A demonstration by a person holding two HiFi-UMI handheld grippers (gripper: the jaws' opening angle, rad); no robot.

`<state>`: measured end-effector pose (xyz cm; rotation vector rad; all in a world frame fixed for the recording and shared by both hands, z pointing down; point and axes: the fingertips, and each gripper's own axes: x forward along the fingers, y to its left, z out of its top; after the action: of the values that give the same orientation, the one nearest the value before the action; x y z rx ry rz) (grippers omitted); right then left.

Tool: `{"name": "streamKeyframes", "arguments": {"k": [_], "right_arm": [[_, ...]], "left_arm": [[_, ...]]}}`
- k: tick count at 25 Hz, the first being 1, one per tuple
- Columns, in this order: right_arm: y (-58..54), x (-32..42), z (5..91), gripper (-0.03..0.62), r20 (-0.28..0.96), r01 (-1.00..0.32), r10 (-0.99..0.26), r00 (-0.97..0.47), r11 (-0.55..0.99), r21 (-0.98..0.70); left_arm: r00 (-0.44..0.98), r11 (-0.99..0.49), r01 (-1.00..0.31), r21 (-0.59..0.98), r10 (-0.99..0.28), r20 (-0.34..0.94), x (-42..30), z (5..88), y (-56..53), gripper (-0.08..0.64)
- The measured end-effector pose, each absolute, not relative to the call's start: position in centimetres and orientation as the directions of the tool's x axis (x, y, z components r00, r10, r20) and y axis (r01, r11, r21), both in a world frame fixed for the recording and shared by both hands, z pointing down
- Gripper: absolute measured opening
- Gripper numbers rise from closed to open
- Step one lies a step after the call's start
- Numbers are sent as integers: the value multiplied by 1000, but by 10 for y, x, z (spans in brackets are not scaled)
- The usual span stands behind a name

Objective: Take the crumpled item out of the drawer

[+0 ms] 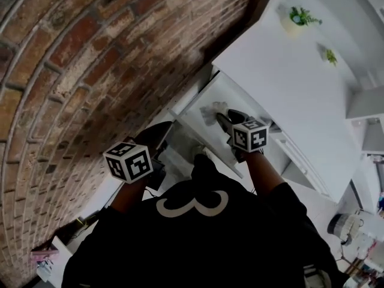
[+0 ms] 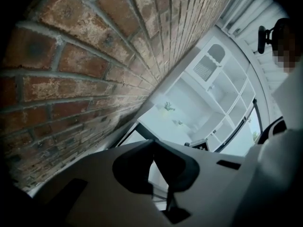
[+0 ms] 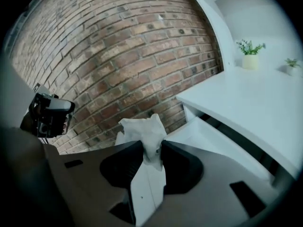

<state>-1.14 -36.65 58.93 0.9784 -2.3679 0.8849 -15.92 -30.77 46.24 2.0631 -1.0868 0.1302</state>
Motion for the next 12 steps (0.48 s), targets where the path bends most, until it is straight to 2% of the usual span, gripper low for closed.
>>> {"name": "streamKeyframes", "arguments": {"k": [12], "right_arm": [[-308,-29,454,124,385,-671,-555,-738,665,-327]], "left_arm": [[658,-457,-721,520,-687,308,-155,404,-265,3]]}}
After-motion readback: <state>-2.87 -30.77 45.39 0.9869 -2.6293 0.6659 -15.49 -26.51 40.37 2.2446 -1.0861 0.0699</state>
